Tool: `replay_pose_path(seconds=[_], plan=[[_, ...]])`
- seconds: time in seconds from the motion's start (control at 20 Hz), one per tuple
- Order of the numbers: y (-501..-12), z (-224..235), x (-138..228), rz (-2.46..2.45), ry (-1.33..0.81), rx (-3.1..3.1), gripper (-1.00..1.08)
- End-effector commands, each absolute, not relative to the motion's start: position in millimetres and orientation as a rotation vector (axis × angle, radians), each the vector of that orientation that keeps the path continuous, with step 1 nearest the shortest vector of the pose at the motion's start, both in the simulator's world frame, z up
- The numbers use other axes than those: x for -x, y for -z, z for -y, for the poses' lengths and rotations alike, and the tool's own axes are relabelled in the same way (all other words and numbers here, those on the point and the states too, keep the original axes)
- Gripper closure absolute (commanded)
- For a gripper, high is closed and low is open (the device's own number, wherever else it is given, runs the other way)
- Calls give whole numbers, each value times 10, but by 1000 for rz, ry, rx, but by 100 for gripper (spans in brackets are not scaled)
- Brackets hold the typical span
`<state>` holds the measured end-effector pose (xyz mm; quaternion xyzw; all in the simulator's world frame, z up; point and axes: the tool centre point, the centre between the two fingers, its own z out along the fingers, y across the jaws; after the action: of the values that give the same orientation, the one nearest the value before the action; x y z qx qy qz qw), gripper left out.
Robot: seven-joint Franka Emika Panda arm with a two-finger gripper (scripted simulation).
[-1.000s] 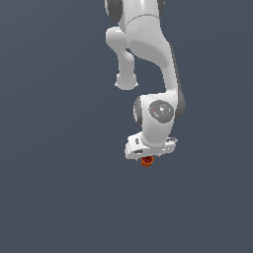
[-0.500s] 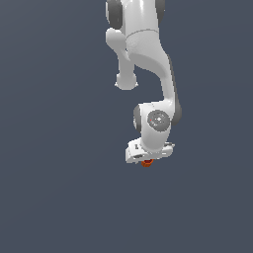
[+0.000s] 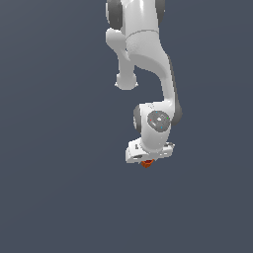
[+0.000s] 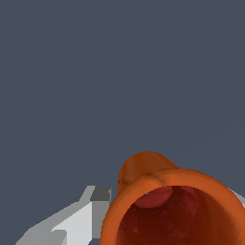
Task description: Pick up the object and move it to a goal position.
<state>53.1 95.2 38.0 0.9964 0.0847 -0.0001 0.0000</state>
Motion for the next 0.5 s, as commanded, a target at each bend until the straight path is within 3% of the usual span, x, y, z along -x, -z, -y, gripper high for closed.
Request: replay_pose_path(seconds=[0.0, 0.45], plan=[[-380, -952, -532, -266, 0, -3130, 108], [-575, -929, -524, -266, 0, -3130, 108]])
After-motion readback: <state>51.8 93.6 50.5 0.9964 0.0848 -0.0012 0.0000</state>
